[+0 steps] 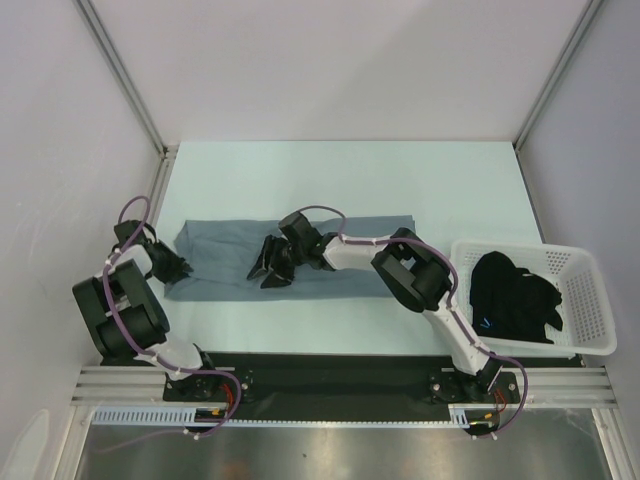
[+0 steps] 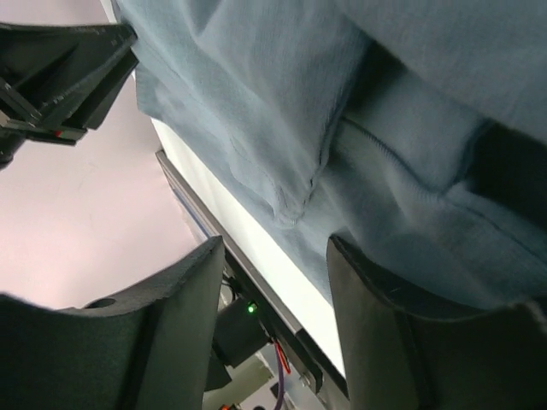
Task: Fold and stack the t-shirts
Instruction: Fold the tshirt
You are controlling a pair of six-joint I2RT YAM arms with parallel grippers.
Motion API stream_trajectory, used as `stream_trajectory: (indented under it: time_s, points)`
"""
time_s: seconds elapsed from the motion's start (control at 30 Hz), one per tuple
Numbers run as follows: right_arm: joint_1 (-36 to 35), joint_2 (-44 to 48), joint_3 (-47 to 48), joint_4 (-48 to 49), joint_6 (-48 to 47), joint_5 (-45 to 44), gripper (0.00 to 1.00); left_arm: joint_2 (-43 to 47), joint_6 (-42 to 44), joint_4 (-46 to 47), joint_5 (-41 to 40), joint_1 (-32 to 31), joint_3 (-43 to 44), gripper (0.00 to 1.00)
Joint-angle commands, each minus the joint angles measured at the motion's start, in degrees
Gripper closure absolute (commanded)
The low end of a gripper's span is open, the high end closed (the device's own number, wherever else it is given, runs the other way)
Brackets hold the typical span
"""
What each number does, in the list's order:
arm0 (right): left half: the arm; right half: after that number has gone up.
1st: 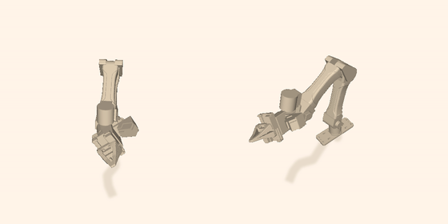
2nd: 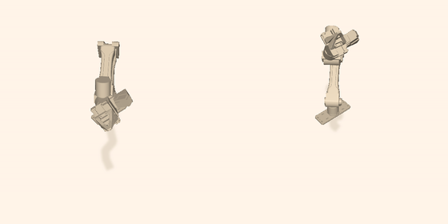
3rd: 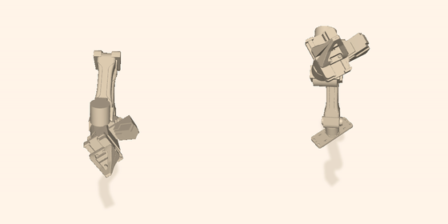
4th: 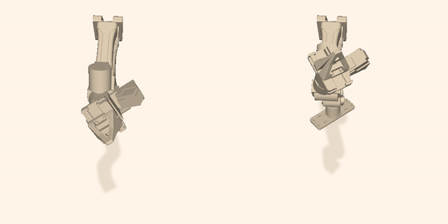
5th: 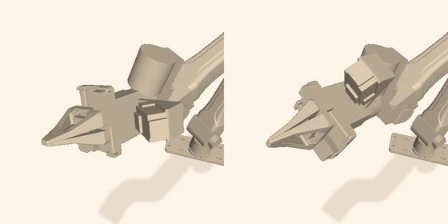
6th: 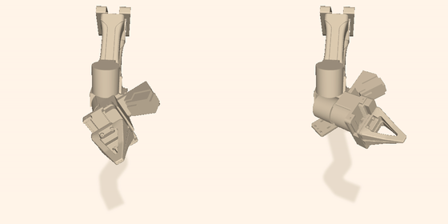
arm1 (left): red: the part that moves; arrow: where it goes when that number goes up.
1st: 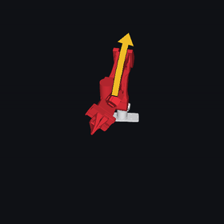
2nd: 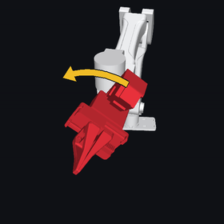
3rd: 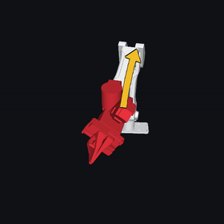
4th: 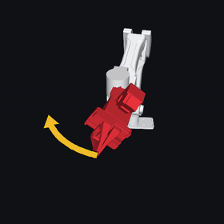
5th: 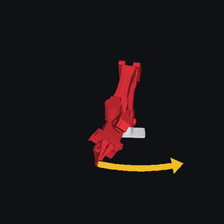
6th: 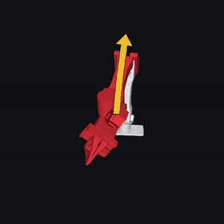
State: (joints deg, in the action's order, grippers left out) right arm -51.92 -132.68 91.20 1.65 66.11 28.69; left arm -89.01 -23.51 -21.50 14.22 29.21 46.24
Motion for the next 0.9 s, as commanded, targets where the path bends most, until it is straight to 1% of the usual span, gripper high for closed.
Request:
stream_trajectory:
  time_s: [0.0, 0.07, 0.2, 0.27, 0.33, 0.47, 0.5, 0.67, 0.7, 0.73, 0.77, 0.8, 0.83, 0.87]
  points:
    - [-0.7, -1.9, 2.2, 1.0, 2.7, -0.8, 0.45, 0.2, -0.6, 1.0, 1.1, 0.4, 2.2, 0.74]
    - [-0.7, -2.2, 2.3, 1.3, 4.0, -1.0, 0.47, 0.5, -0.6, 0.6, 0.8, 0.4, 2.3, 0.76]
    - [-0.9, -3.8, 2.8, 2.4, 5.3, -0.8, 0.52, 1.1, -0.5, 0.1, 1.0, 0.5, 2.4, 0.82]
    - [-0.9, -4.2, 3.2, 2.2, 5.9, -1.0, 0.53, 1.1, -0.4, -0.3, 1.1, 0.4, 2.7, 0.83]
    - [-1.0, -4.6, 3.4, 3.0, 6.8, -1.4, 0.57, 1.2, -0.2, -0.7, 1.2, 0.4, 3.2, 0.84]
    - [-1.0, -5.0, 4.4, 2.9, 7.3, -1.4, 0.69, 1.8, 0.0, -1.5, 1.2, 0.4, 3.9, 0.87]
    - [-0.9, -5.0, 4.6, 2.4, 6.6, -1.4, 0.73, 2.0, 0.0, -1.6, 1.3, 0.4, 3.9, 0.89]
    - [-0.6, -3.2, 4.6, 0.3, 3.9, -1.8, 0.81, 3.5, 0.3, -2.4, 1.2, 0.5, 3.7, 0.95]
    - [-0.5, -3.2, 5.0, 0.4, 3.5, -1.0, 0.85, 3.7, 0.3, -2.7, 1.2, 0.5, 3.6, 0.96]
    - [-0.3, -3.3, 5.4, 0.3, 2.8, -0.6, 0.89, 3.9, 0.3, -2.7, 1.2, 0.4, 3.5, 0.99]
    - [-0.1, -3.4, 6.0, 0.2, 2.4, -0.3, 0.92, 4.1, 0.2, -2.9, 1.4, 0.4, 3.5, 1.00]
    - [-0.1, -3.3, 6.3, 0.1, 2.0, 0.4, 0.97, 4.5, 0.2, -2.9, 1.4, 0.5, 3.5, 1.00]
    - [0.1, -3.1, 6.1, 0.0, 1.8, 0.6, 1.00, 4.7, 0.0, -3.3, 1.5, 0.4, 3.4, 0.99]
    - [0.2, -2.8, 5.8, 0.0, 1.7, 1.2, 1.00, 5.1, 0.0, -3.5, 1.5, 0.3, 3.3, 1.00]
